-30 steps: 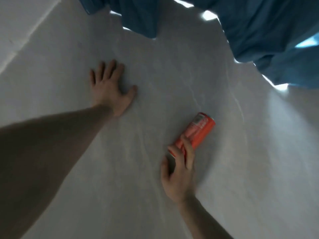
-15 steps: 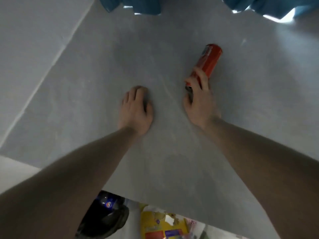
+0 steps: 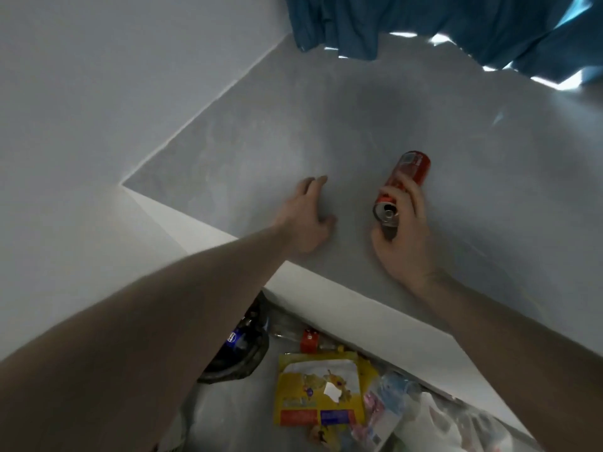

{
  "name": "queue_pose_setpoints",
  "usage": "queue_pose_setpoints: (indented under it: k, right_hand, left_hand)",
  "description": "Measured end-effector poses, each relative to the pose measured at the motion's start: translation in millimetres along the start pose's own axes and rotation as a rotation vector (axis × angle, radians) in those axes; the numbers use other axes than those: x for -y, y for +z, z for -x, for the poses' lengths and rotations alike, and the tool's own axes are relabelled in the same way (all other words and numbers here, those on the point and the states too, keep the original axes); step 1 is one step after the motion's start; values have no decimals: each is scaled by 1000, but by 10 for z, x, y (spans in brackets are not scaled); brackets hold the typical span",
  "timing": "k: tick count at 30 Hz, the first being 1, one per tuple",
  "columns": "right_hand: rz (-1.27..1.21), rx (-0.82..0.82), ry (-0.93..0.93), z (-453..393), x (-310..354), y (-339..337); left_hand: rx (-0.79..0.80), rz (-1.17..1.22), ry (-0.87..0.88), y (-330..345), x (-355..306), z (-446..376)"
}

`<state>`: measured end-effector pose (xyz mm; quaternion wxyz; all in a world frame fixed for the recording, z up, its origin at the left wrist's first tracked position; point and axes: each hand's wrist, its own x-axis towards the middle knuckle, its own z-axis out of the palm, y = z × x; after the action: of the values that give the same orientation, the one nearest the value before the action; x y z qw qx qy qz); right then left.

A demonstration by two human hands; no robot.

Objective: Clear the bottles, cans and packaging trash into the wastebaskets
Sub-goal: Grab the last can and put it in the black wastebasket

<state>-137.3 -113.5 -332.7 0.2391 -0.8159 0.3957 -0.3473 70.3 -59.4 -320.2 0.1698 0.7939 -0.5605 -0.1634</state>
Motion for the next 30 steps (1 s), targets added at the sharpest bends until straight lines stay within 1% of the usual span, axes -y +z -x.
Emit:
queue_pose_setpoints:
  k: [2,5,6,9,11,12,15,17,20,23,26,28,30]
  right_hand:
    - [-106,-63,14,152,180,91]
    - [-260,-111,-60,385,573,250]
    - [-306,-105,-92,494,753,274]
    - [-401,-45,-144,1015,1348,236]
    - [-419,7,-100,1516,1716,163]
    - [-407,35,-50,1762,1883,140]
    - [-377,116,63,2390,2279,141]
    - [-316,211,44,2641,2486,208]
    - [-167,363,-39,2735,2646,423]
    - [-168,414,3,2692,2700,692]
    - [-230,512,52,2744,2833,988]
    - [-237,602,41,2802,2969,1198]
    - [-229,661,27,2788,3046,1440]
  left_hand:
    - [26,51,-47,-146,22,212]
    - [11,188,-59,-413,128,607]
    - [-21,182,-32,-510,195,798]
    - [-159,63,56,-740,493,1579]
    - [-213,19,57,-836,686,2211]
    - [-211,25,32,-877,768,2541]
    - [-123,94,-59,-990,977,3522]
    - [-89,132,-104,-1057,1158,4133]
    - [-102,134,-198,-1032,1531,4832]
    - [-145,172,-324,-852,1882,5295]
    - [-256,228,-512,-656,2157,5654]
    - [-279,220,-566,-533,2341,5824]
    - [-266,204,-594,-451,2515,5897]
